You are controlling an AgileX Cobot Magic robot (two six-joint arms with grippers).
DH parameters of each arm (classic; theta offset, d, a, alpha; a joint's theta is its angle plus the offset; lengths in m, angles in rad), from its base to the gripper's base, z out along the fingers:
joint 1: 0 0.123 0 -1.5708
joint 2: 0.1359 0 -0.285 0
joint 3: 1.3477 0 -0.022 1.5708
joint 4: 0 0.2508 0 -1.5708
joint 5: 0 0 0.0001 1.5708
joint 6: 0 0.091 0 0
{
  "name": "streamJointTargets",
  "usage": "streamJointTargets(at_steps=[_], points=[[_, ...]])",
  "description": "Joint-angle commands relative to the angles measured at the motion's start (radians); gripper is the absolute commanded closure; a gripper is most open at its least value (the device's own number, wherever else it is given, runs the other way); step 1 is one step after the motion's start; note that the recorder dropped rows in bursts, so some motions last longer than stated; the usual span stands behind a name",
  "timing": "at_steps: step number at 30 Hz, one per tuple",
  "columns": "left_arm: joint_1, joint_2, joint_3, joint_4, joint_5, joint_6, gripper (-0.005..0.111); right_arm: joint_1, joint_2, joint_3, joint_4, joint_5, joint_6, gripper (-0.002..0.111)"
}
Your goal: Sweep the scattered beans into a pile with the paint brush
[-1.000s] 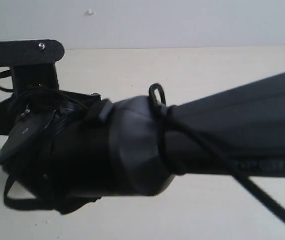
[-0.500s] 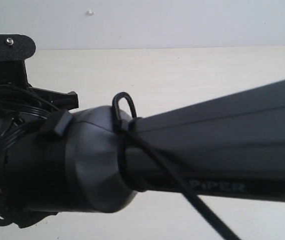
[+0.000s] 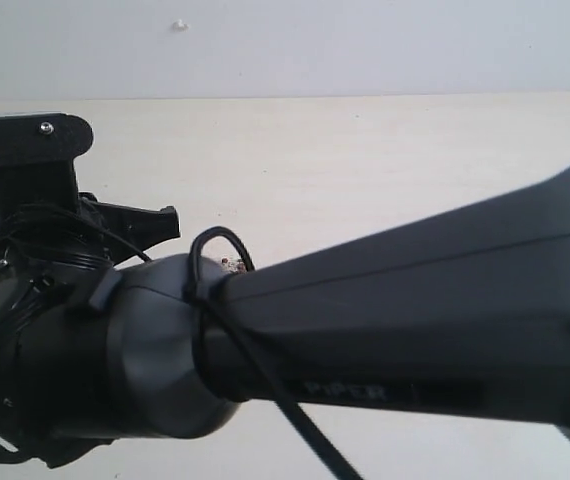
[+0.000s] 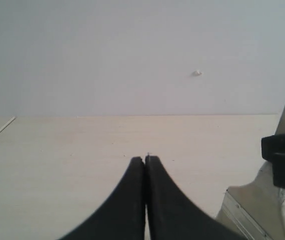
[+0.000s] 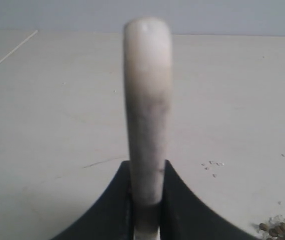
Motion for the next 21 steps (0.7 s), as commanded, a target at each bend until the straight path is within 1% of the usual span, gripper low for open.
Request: streamJointTargets(at_steps=[1, 5, 11, 14, 21], points=[[-0.004, -0.006, 0.003, -0.004, -0.001, -0.006, 0.107, -0.018, -0.004, -0.045, -0.010, 0.009, 0.004, 0.108], [-0.004, -0.006, 0.003, -0.004, -0.001, -0.005, 0.107, -0.027, -0.004, -0.088, -0.015, 0.007, 0.004, 0.108], [-0.004, -0.006, 0.003, -0.004, -0.001, -0.005, 0.107, -0.045, 0.011, -0.103, -0.024, 0.004, 0.004, 0.108], [-0.004, -0.006, 0.003, -0.004, -0.001, -0.005, 0.107, -0.049, 0.043, -0.105, -0.019, -0.006, 0.004, 0.108], [-0.004, -0.006, 0.003, -0.004, -0.001, -0.005, 0.107, -0.056, 0.132, -0.183, -0.013, -0.056, 0.004, 0.108]])
